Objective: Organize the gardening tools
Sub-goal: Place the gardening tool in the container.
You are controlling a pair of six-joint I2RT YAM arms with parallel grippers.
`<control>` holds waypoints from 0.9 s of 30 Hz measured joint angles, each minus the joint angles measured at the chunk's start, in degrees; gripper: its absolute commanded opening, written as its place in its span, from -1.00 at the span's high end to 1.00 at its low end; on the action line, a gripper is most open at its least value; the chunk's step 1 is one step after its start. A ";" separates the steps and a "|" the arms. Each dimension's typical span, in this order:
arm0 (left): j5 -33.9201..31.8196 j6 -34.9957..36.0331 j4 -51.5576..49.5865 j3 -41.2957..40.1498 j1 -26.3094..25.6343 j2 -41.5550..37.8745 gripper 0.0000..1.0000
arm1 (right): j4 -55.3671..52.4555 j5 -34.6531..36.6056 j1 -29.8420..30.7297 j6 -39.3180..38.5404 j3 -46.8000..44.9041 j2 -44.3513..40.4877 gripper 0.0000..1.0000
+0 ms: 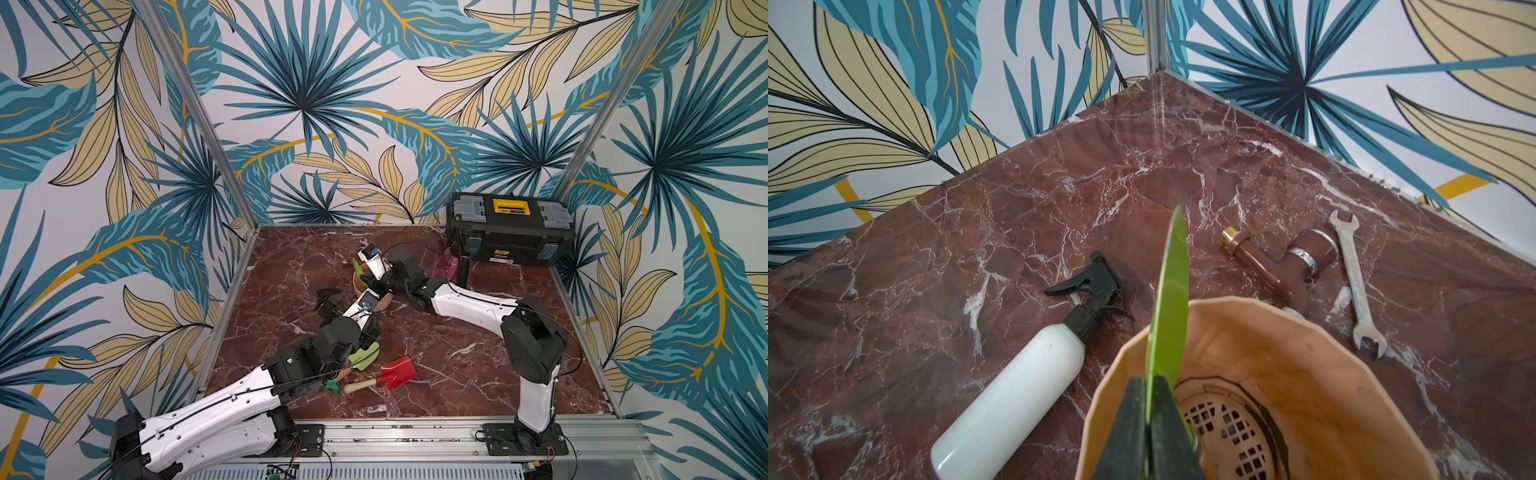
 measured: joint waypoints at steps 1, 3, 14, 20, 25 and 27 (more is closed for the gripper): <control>-0.02 0.00 0.00 -0.02 0.00 0.00 -1.00 | 0.00 0.02 0.00 0.02 0.02 0.00 0.73; -0.13 0.02 0.00 0.00 0.00 0.00 -1.00 | -0.02 0.00 0.00 0.20 0.04 0.00 0.62; -0.68 0.02 0.00 0.00 0.00 -0.04 -1.00 | -2.23 -1.22 0.00 2.01 1.22 -1.27 0.06; -0.92 0.02 -0.02 -0.02 0.00 -0.04 -1.00 | -6.01 -2.34 0.00 6.95 2.25 -7.67 -0.05; -0.98 0.02 -0.02 -0.02 0.00 -0.04 -1.00 | -8.26 -2.23 0.00 13.75 1.49 -12.90 -0.10; -0.85 0.04 -0.02 -0.02 0.00 -0.04 -1.00 | -8.74 -1.81 0.00 16.85 -0.92 -15.19 -0.12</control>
